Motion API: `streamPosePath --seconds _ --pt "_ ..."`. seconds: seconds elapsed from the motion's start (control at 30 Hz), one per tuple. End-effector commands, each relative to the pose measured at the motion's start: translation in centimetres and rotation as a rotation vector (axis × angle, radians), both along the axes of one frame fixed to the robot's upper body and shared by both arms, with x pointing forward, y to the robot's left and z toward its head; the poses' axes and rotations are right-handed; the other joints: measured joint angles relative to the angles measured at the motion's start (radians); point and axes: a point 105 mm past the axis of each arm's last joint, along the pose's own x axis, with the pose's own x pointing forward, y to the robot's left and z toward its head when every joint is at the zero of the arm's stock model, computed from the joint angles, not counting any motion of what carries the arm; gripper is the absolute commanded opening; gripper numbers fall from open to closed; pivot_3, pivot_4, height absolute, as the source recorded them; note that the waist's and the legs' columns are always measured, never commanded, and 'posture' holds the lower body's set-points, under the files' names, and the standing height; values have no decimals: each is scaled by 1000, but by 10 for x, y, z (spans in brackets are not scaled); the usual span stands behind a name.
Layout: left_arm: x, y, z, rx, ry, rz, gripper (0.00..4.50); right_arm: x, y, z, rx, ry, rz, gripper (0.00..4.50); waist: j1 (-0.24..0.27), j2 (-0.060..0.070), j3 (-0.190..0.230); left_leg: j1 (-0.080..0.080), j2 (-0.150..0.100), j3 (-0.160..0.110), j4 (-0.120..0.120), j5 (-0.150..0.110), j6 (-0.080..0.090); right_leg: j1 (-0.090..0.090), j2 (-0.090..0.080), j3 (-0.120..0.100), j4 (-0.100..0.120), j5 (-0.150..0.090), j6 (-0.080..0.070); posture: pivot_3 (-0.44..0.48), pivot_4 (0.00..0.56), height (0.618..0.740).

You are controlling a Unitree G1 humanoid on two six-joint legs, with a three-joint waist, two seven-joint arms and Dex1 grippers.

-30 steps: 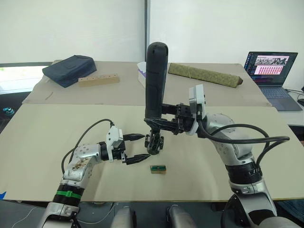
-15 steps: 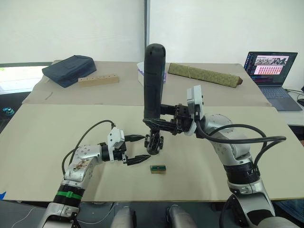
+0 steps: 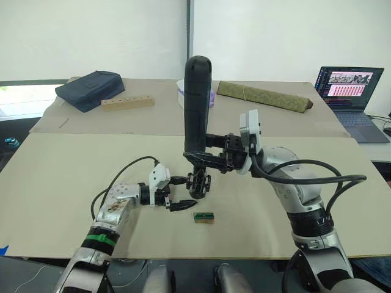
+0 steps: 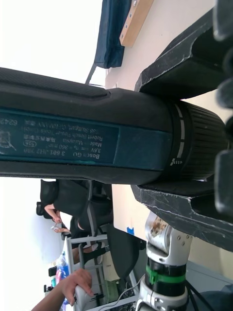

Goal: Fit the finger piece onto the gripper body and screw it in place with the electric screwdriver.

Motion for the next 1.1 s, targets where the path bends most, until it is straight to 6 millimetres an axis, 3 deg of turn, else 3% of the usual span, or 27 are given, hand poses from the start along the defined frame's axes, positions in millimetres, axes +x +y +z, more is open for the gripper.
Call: streamPosePath --seconds 0.03,0.73,0.83,0.93,1.1 --pt "5 -5 3 11 -38 -42 4500 -8 0 17 24 -83 13 1921 0 0 0 0 0 0 0 0 0 0 0 0 0 0 0 0 150 740" --pt "11 -14 -3 26 -48 -85 4500 -6 -2 13 9 -89 -2 1921 0 0 0 0 0 0 0 0 0 0 0 0 0 0 0 0 150 740" --pt "12 -15 -5 38 -50 -76 3645 -6 -1 11 6 -86 -3 1921 1 0 0 0 0 0 0 0 0 0 0 0 0 0 0 0 150 740" --pt "12 -16 -8 52 -54 -76 2295 -6 -1 10 5 -83 -4 1921 1 0 0 0 0 0 0 0 0 0 0 0 0 0 0 0 150 740" --pt "11 -17 -12 70 -56 -82 2301 -4 -1 3 -6 -70 -15 1921 1 0 0 0 0 0 0 0 0 1 0 0 0 0 0 0 150 740"
